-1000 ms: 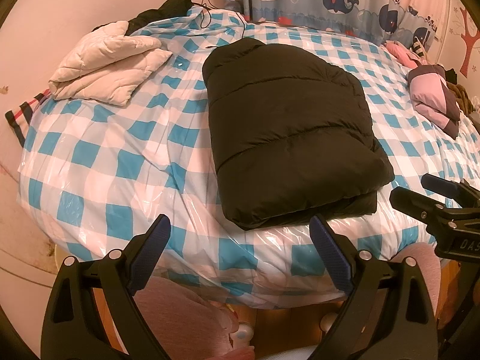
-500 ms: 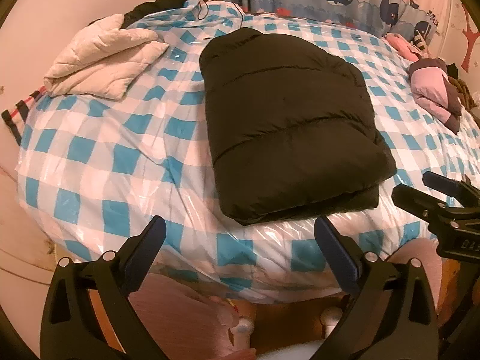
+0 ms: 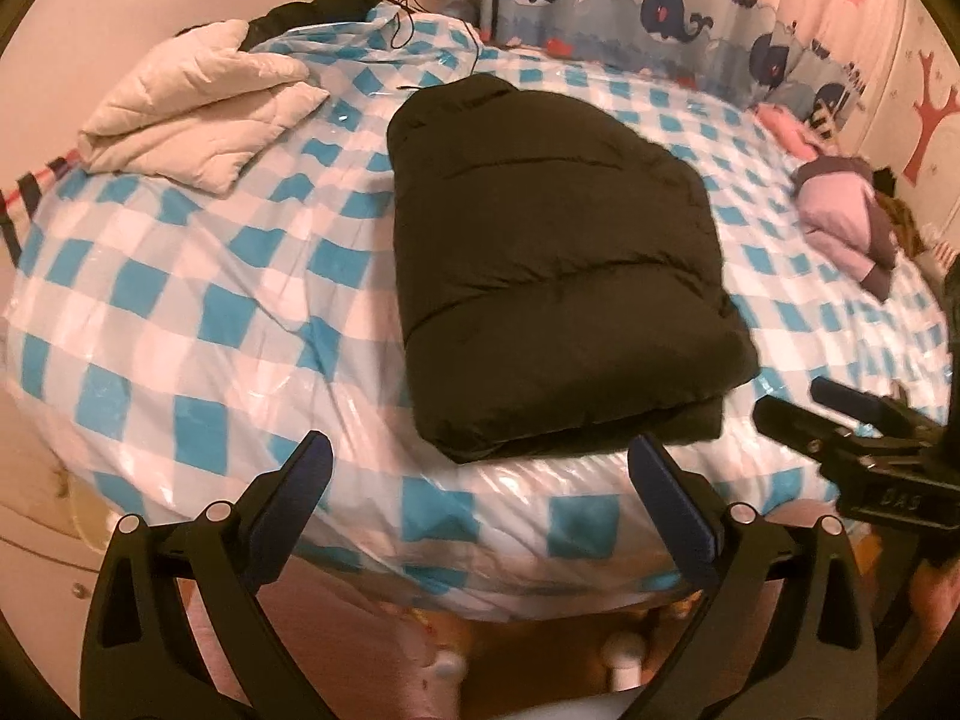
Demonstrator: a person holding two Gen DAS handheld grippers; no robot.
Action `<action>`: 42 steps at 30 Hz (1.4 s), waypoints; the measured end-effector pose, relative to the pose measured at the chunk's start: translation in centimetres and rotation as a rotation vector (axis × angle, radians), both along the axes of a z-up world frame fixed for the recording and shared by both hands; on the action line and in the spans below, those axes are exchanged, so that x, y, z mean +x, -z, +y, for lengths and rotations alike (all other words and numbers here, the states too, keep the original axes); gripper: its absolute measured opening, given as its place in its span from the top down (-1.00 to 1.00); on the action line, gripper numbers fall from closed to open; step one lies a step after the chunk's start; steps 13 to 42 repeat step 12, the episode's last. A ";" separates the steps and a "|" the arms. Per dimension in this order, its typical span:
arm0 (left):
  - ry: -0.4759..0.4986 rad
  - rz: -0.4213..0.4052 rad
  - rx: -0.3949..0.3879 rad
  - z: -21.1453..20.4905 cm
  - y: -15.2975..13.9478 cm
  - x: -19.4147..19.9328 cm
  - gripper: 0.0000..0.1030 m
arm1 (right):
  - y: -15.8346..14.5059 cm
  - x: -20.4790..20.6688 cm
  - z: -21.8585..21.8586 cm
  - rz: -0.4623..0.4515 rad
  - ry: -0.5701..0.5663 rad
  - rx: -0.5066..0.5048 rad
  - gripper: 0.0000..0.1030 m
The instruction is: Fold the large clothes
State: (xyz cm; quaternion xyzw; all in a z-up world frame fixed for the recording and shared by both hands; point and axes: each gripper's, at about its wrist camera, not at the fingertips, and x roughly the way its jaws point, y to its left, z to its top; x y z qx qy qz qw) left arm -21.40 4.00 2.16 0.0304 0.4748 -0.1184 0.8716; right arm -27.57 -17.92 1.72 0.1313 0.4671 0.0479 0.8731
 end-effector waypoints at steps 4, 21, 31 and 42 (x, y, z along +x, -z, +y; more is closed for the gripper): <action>0.016 0.079 -0.007 -0.4 1.1 0.5 -0.85 | 0.1 0.9 -1.1 0.002 0.001 0.005 -0.88; 0.011 0.056 0.060 -1.0 1.4 -0.2 -0.85 | 0.1 1.0 -1.8 0.004 0.010 0.010 -0.88; 0.011 0.056 0.060 -1.0 1.4 -0.2 -0.85 | 0.1 1.0 -1.8 0.004 0.010 0.010 -0.88; 0.011 0.056 0.060 -1.0 1.4 -0.2 -0.85 | 0.1 1.0 -1.8 0.004 0.010 0.010 -0.88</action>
